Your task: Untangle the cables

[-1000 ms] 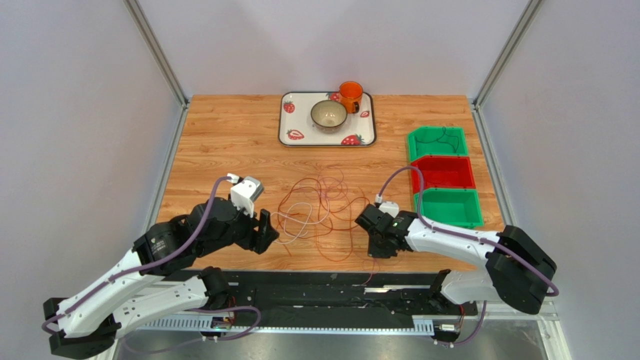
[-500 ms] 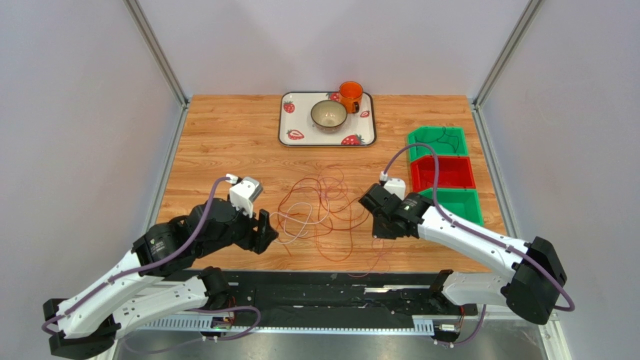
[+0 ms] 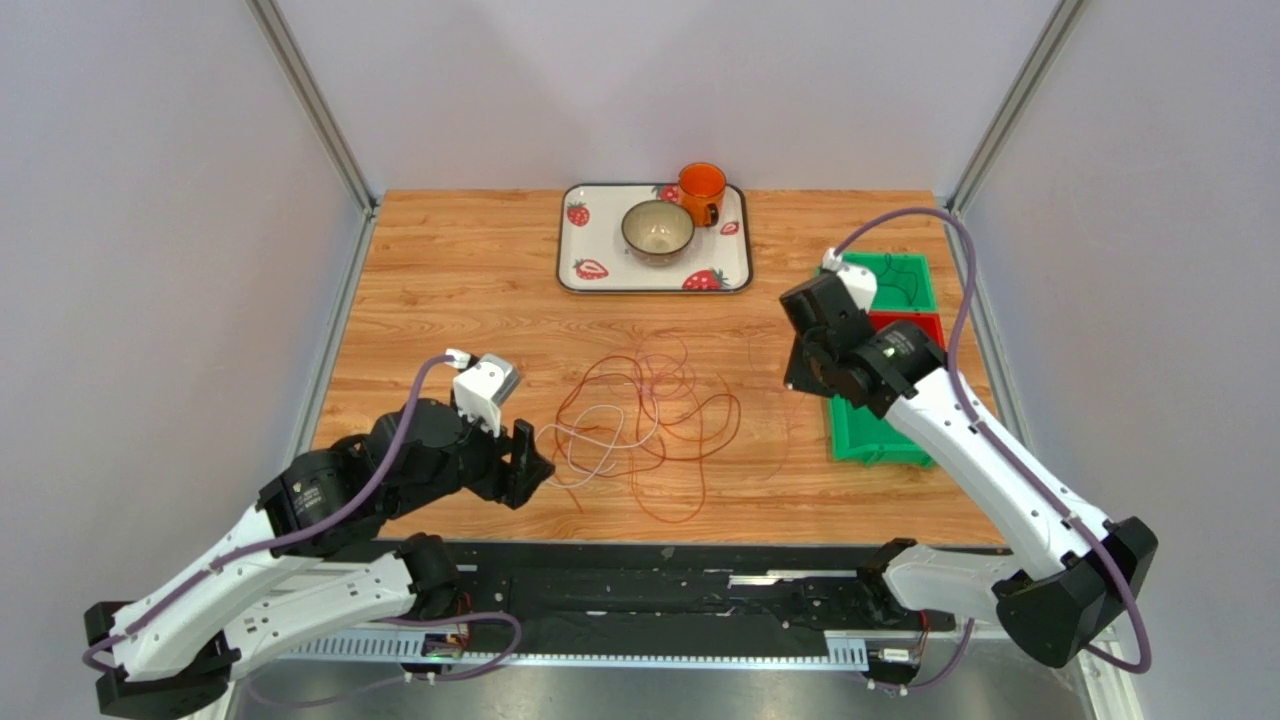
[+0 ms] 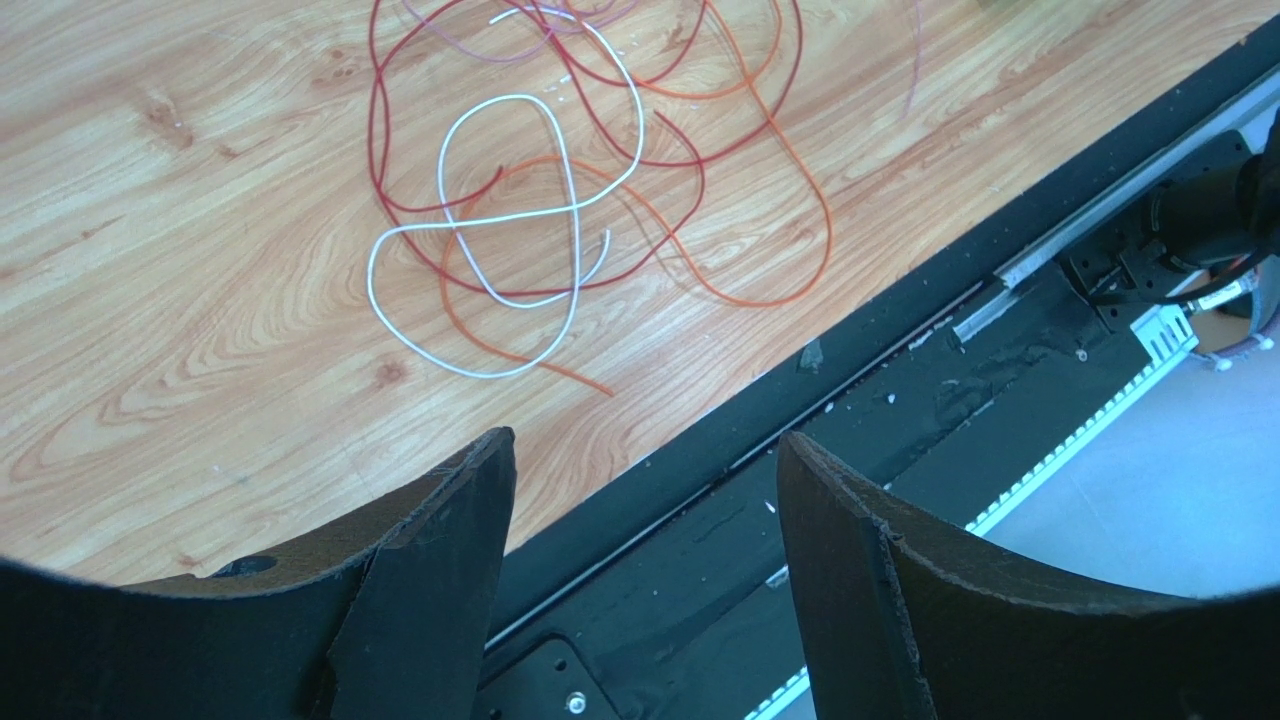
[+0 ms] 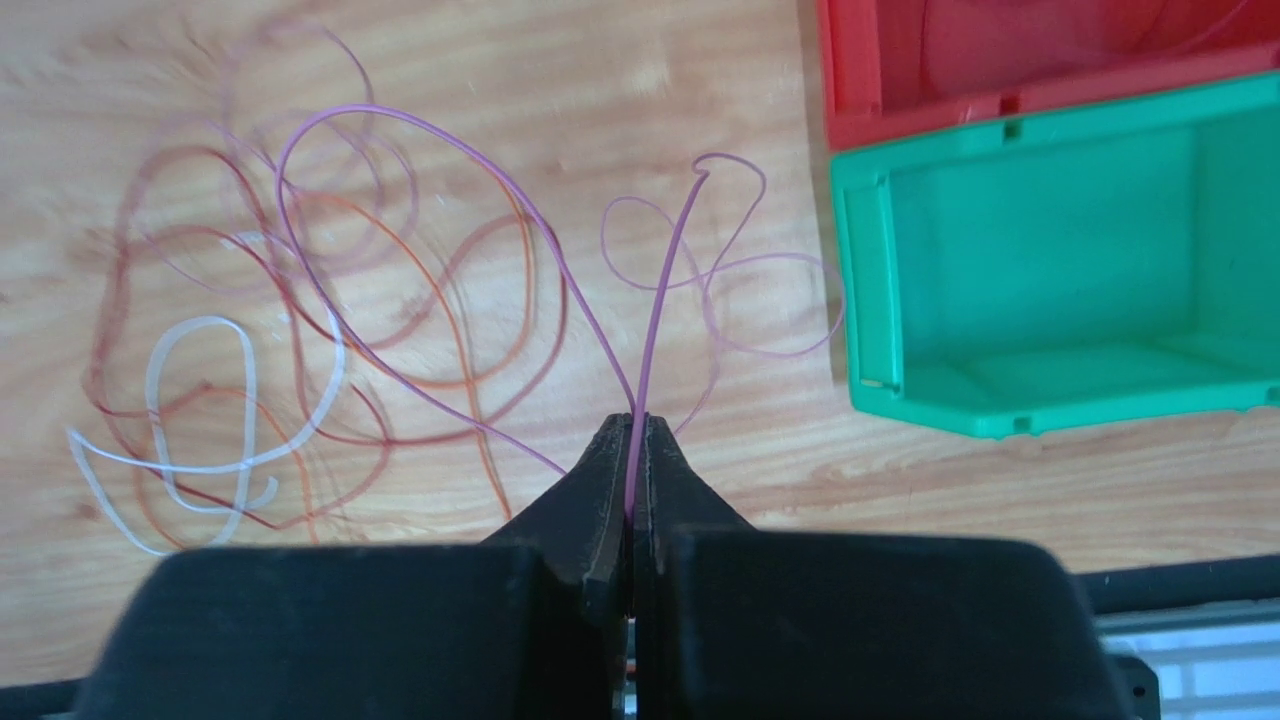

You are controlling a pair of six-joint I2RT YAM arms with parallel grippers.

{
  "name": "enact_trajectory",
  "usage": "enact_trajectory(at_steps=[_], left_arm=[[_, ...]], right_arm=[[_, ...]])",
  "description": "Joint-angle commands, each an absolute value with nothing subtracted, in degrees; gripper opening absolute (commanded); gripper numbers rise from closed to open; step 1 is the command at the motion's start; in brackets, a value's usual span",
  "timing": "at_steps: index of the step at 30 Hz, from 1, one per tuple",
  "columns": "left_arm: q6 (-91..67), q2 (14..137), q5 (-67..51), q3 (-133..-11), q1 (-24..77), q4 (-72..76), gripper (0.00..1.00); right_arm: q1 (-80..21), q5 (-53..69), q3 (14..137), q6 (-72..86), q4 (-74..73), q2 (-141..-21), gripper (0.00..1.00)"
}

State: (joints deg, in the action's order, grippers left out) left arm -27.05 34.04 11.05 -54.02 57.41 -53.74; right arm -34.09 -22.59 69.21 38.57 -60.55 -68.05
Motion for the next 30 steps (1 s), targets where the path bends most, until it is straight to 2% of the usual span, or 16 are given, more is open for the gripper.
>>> enact_trajectory(at_steps=[1, 9, 19, 30], left_arm=[[-26.1, 33.66, 11.16, -53.53, 57.48, -51.68, 0.73], [-26.46, 33.75, 11.16, -53.61, 57.57, -51.77, 0.72], [-26.46, 34.1, 11.42, -53.53, 57.57, -51.77, 0.73], [-26.54, 34.54, 11.78, -53.53, 57.57, -51.94, 0.73]], right_arm=[[-31.38, -24.79, 78.64, 33.75, -62.58, -67.76, 0.0], [-25.41, -25.4, 89.98, 28.75, -63.63, -70.66, 0.0], [-12.32, -17.15, 97.89, 25.66, -61.52, -74.79, 0.0], [-8.53, -14.5, 116.18, 23.82, -65.74, -81.56, 0.0]])
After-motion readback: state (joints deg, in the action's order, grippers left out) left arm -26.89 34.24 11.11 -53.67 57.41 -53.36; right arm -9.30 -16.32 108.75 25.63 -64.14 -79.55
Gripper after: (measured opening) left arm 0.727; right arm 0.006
